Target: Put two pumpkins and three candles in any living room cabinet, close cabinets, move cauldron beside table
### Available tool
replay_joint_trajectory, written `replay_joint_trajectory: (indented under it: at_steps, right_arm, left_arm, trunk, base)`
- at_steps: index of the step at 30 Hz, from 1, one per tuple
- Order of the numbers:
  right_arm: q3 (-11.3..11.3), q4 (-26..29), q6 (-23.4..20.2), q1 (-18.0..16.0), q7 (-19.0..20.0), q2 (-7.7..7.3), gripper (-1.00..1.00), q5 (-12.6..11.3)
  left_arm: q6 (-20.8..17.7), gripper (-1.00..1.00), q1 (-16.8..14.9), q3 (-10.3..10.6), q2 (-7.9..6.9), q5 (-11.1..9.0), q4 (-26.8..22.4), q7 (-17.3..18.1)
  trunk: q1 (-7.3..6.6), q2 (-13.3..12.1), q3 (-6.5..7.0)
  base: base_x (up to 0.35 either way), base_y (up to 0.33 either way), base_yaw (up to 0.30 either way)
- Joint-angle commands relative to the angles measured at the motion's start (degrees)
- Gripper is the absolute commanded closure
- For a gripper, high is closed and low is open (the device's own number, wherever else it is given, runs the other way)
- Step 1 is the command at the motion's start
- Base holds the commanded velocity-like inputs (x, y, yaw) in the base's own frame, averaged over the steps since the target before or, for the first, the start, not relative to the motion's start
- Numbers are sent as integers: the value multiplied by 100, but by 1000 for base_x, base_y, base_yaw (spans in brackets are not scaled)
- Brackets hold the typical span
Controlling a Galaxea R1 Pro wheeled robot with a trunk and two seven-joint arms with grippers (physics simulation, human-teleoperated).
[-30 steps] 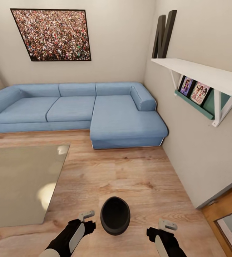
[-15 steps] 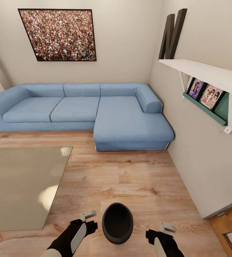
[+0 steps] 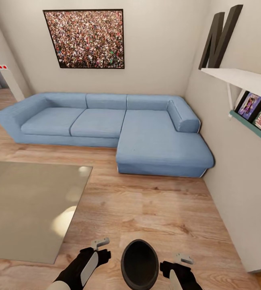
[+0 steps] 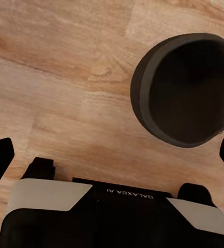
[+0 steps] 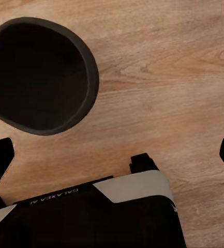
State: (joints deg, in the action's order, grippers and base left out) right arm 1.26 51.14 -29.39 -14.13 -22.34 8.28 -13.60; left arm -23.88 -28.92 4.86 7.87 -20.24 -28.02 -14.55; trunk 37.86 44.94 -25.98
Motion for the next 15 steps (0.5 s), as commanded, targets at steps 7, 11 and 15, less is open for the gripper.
replay_joint_trajectory:
  at_steps: [7, 11, 15]
  right_arm:
    - [259, -927, 422, -81, -59, 144, -100, -48]
    - [268, -993, 527, -89, -59, 149, -100, -42]
    - [271, -979, 522, -207, -79, 162, -100, -38]
  left_arm:
    - [30, -100, 0, 360, 94, 7, -3, -49]
    - [228, -100, 0, 808, 100, 12, 1, -49]
    - [490, -100, -3, 887, 137, 20, 50, -48]
  trunk:
    - [89, 166, -80]
    - [111, 206, -98]
    - [155, 286, -134]
  base:
    - [6, 1, 17]
    - [0, 0, 0]
    - [0, 0, 0]
